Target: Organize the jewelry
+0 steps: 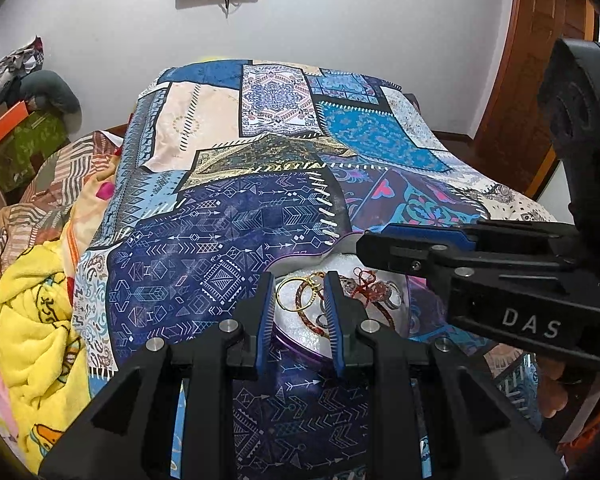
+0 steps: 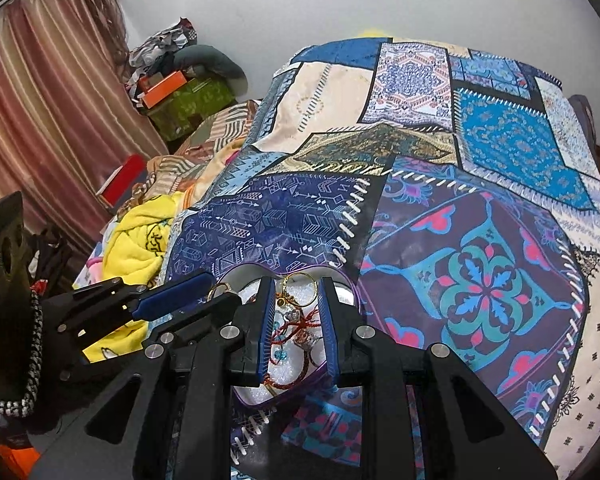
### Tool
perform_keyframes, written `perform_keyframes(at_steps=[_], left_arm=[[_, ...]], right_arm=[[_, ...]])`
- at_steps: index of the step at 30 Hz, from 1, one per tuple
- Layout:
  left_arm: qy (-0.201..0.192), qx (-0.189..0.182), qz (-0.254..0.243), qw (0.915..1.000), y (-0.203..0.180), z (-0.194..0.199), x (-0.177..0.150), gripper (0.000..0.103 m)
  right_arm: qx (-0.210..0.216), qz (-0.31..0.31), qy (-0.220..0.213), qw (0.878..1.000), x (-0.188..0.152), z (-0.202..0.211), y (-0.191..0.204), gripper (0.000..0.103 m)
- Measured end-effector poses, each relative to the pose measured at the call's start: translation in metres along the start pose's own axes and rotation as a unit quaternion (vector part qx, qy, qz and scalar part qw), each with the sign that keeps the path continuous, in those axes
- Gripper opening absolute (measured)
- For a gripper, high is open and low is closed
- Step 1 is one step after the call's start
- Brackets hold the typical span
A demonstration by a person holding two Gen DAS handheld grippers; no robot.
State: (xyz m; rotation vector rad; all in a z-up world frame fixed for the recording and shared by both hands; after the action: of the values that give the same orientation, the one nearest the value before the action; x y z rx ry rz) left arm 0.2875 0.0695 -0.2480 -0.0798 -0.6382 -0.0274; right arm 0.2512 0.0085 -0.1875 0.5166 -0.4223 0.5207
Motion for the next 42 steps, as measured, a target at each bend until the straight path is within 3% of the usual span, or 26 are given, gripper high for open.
perform_keyframes(at_steps=[5, 10, 18, 24, 30, 34, 42], left_arm=[[0.001, 0.001, -0.003, 1.0000, -0.001, 0.000, -0.002, 0.023], [0.006, -0.004, -0.002, 1.0000, -0.002, 0.002, -0.003, 0.029], [-0.003, -0.002, 0.005, 1.0000, 0.000, 0.016, -0.001, 0.032], [-0.030, 0.005, 0.021, 0.9993, 0.005, 0.050, 0.009, 0.032], [-0.088, 0.016, 0.029, 0.9955, 0.003, 0.116, 0.021, 0.032], [-0.145, 0.024, 0.027, 0.9887, -0.008, 0.177, 0.027, 0.032], [-0.277, 0.041, 0.007, 0.9599, -0.043, 0.305, 0.020, 0.041]], right_arm=[[0.004, 0.003, 0.009, 1.000, -0.001, 0.000, 0.002, 0.021], [-0.011, -0.001, 0.000, 1.000, 0.002, 0.006, 0.000, 0.039], [-0.013, -0.003, -0.024, 1.000, 0.008, 0.034, 0.003, 0.040], [-0.019, 0.008, -0.058, 0.998, 0.010, 0.071, 0.017, 0.040], [-0.032, 0.028, -0.115, 0.992, 0.010, 0.130, 0.040, 0.040], [-0.039, 0.041, -0.173, 0.983, 0.008, 0.181, 0.058, 0.040], [-0.056, 0.073, -0.295, 0.951, -0.012, 0.277, 0.103, 0.044]])
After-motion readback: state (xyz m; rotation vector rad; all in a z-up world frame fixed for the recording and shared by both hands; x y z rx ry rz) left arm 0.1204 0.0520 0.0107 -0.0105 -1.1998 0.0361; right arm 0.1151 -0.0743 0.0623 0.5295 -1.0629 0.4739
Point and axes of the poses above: each gripper's, at about its wrist camera, not at the fingertips, and z roughly against the way its jaws point, y to its left, x to its top, the point moved 9 cm from there along -z, roughly the way its jaws point, and after that the axes turned 7 degrees about y, right-handed, at the moved point
